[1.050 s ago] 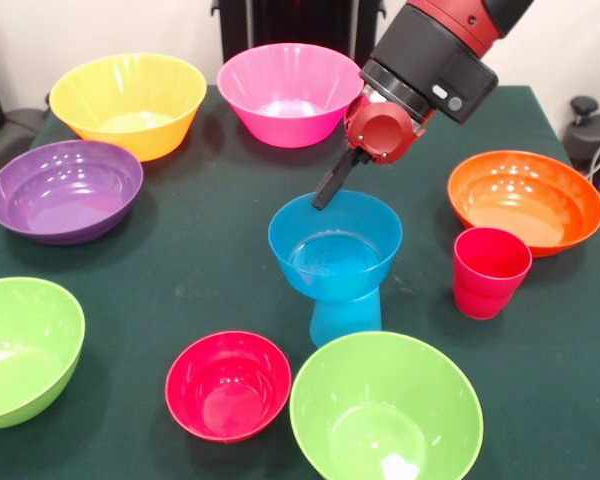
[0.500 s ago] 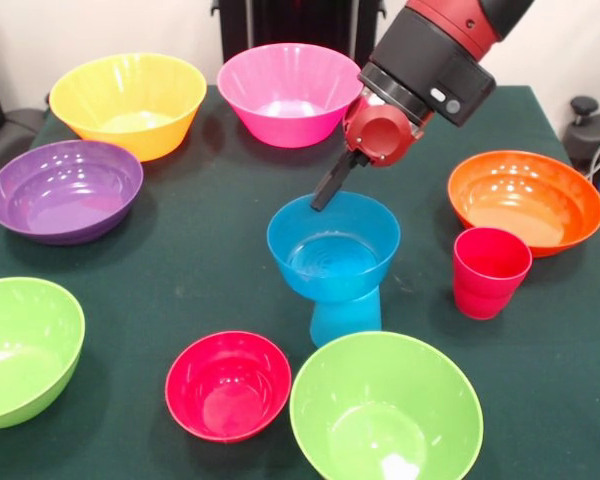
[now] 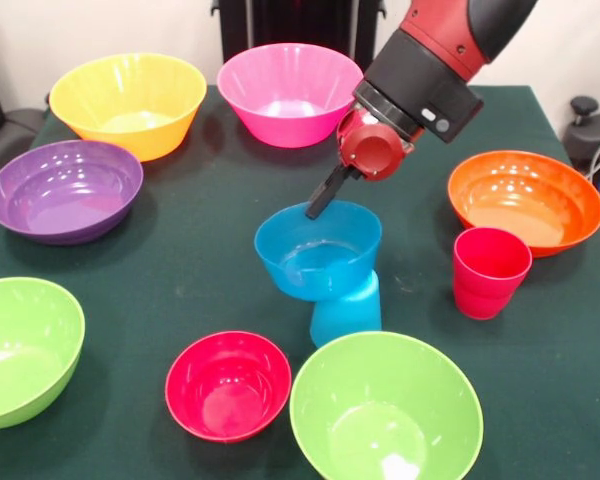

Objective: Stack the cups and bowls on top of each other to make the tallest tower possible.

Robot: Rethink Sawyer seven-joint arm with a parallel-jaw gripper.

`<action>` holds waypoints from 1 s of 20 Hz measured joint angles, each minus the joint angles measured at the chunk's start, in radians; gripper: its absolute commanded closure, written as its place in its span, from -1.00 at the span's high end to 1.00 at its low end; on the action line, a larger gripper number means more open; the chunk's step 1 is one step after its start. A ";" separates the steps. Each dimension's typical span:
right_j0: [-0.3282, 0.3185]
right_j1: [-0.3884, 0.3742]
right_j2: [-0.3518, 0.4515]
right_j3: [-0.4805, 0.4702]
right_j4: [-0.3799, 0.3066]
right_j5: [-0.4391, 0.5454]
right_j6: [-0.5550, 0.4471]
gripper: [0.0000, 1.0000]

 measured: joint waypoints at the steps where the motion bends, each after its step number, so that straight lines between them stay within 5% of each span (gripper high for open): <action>1: 0.001 0.006 -0.002 0.000 0.000 0.000 0.000 -1.00; 20: 0.004 0.079 -0.075 -0.019 0.000 0.000 0.000 -1.00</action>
